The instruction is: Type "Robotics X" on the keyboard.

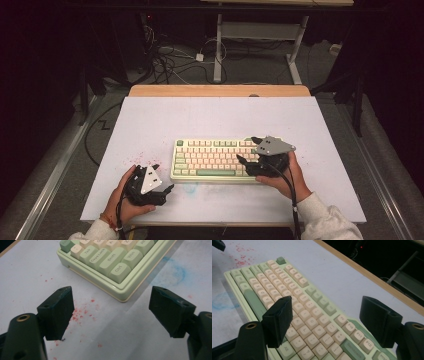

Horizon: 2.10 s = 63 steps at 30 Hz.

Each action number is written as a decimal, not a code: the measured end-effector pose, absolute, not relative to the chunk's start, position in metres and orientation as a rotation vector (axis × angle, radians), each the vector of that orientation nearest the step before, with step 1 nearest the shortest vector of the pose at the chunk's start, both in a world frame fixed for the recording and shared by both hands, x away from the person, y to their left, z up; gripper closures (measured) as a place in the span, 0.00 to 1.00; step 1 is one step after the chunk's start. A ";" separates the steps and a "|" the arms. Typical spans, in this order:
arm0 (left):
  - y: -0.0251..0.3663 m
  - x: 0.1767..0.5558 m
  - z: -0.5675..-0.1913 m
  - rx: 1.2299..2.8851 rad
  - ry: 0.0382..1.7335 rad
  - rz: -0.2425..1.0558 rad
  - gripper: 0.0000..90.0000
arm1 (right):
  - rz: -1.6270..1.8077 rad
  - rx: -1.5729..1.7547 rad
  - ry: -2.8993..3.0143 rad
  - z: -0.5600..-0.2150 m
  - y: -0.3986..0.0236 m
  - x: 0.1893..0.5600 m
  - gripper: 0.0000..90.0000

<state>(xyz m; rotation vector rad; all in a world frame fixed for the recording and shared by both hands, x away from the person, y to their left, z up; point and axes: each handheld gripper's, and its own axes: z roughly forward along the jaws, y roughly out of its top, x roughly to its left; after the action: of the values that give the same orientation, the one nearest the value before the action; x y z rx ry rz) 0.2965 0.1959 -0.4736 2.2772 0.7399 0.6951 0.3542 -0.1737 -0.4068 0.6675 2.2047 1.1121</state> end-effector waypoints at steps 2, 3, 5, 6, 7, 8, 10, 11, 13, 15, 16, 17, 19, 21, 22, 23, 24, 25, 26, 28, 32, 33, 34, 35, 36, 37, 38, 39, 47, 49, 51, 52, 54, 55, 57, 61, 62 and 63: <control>0.196 0.297 -0.473 2.273 0.748 0.698 0.22 | 1.109 0.668 2.189 -0.407 -0.177 0.351 0.28; 0.196 0.297 -0.473 2.271 0.749 0.697 0.23 | 1.106 0.670 2.178 -0.407 -0.179 0.350 0.28; 0.196 0.297 -0.473 2.271 0.752 0.700 0.23 | 1.111 0.673 2.176 -0.407 -0.183 0.348 0.27; 0.196 0.297 -0.473 2.270 0.753 0.698 0.23 | 1.109 0.673 2.171 -0.407 -0.185 0.346 0.26; 0.196 0.297 -0.473 2.269 0.753 0.695 0.23 | 1.101 0.676 2.165 -0.407 -0.187 0.345 0.26; 0.196 0.297 -0.473 2.270 0.753 0.696 0.23 | 1.093 0.678 2.161 -0.408 -0.188 0.343 0.26; 0.195 0.297 -0.473 2.271 0.754 0.696 0.23 | 1.086 0.674 2.156 -0.409 -0.192 0.341 0.25; 0.196 0.297 -0.473 2.270 0.754 0.694 0.23 | 1.079 0.672 2.154 -0.409 -0.193 0.339 0.25; 0.196 0.297 -0.472 2.267 0.757 0.691 0.23 | 1.080 0.676 2.149 -0.410 -0.197 0.336 0.25; 0.195 0.297 -0.472 2.266 0.761 0.688 0.23 | 1.082 0.680 2.143 -0.411 -0.201 0.333 0.25; 0.195 0.297 -0.472 2.265 0.762 0.688 0.24 | 1.080 0.684 2.142 -0.411 -0.203 0.331 0.25; 0.196 0.297 -0.471 2.260 0.765 0.686 0.24 | 1.073 0.679 2.141 -0.412 -0.205 0.330 0.25; 0.196 0.297 -0.470 2.248 0.770 0.679 0.26 | 1.061 0.684 2.133 -0.413 -0.208 0.326 0.25; 0.196 0.297 -0.469 2.243 0.768 0.672 0.31 | 1.055 0.688 2.126 -0.414 -0.213 0.323 0.26; 0.196 0.297 -0.469 2.242 0.766 0.664 0.32 | 1.059 0.694 2.123 -0.415 -0.215 0.321 0.26; 0.196 0.297 -0.469 2.239 0.764 0.657 0.34 | 1.057 0.700 2.125 -0.416 -0.217 0.320 0.26; 0.196 0.297 -0.468 2.237 0.764 0.655 0.36 | 1.045 0.696 2.126 -0.417 -0.220 0.318 0.26; 0.196 0.297 -0.468 2.234 0.765 0.647 0.36 | 1.044 0.704 2.123 -0.417 -0.222 0.316 0.26; 0.196 0.297 -0.467 2.228 0.768 0.642 0.38 | 1.053 0.710 2.120 -0.418 -0.225 0.314 0.26; 0.196 0.299 -0.467 2.228 0.793 0.645 0.41 | 1.034 0.708 2.115 -0.421 -0.229 0.311 0.26; 0.197 0.300 -0.465 2.227 0.808 0.620 0.46 | 1.019 0.713 2.104 -0.429 -0.238 0.305 0.26; 0.197 0.300 -0.464 2.225 0.808 0.617 0.47 | 1.025 0.715 2.105 -0.431 -0.240 0.304 0.26; 0.197 0.301 -0.464 2.225 0.819 0.618 0.49 | 1.031 0.724 2.105 -0.433 -0.242 0.303 0.26; 0.196 0.302 -0.464 2.227 0.830 0.613 0.51 | 1.024 0.728 2.105 -0.435 -0.243 0.302 0.26; 0.196 0.303 -0.463 2.235 0.829 0.602 0.53 | 1.020 0.731 2.109 -0.437 -0.244 0.301 0.26; 0.195 0.304 -0.464 2.255 0.840 0.604 0.56 | 1.018 0.728 2.113 -0.439 -0.245 0.300 0.26; 0.194 0.306 -0.464 2.266 0.862 0.602 0.59 | 1.011 0.734 2.113 -0.440 -0.245 0.298 0.26; 0.195 0.307 -0.464 2.263 0.865 0.573 0.61 | 1.004 0.737 2.113 -0.441 -0.246 0.297 0.26; 0.183 0.315 -0.449 2.288 0.828 0.534 0.96 | 0.992 0.738 2.129 -0.444 -0.246 0.294 0.26; 0.177 0.319 -0.447 2.302 0.813 0.528 0.97 | 0.987 0.735 2.134 -0.445 -0.245 0.294 0.26; 0.172 0.322 -0.443 2.301 0.798 0.518 0.97 | 0.989 0.732 2.136 -0.445 -0.245 0.294 0.26; 0.170 0.323 -0.441 2.293 0.793 0.513 0.97 | 0.990 0.733 2.136 -0.445 -0.245 0.295 0.26; 0.165 0.326 -0.437 2.285 0.779 0.499 0.97 | 0.987 0.736 2.136 -0.445 -0.246 0.295 0.26; 0.162 0.328 -0.435 2.290 0.775 0.505 0.97 | 0.990 0.734 2.138 -0.445 -0.246 0.295 0.26; 0.156 0.332 -0.434 2.292 0.769 0.486 0.97 | 0.984 0.731 2.141 -0.445 -0.245 0.295 0.26; 0.143 0.343 -0.430 2.299 0.752 0.477 0.97 | 0.982 0.728 2.147 -0.446 -0.244 0.295 0.26; 0.139 0.345 -0.429 2.300 0.747 0.481 0.97 | 0.983 0.729 2.148 -0.446 -0.244 0.295 0.26; 0.135 0.348 -0.428 2.298 0.740 0.475 0.97 | 0.985 0.730 2.148 -0.446 -0.244 0.295 0.26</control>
<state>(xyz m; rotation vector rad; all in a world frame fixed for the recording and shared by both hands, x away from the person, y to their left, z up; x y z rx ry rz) 0.3481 0.1353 -0.4284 2.2978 0.7403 0.4753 0.2951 -0.2437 -0.4463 0.7301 2.1477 0.9847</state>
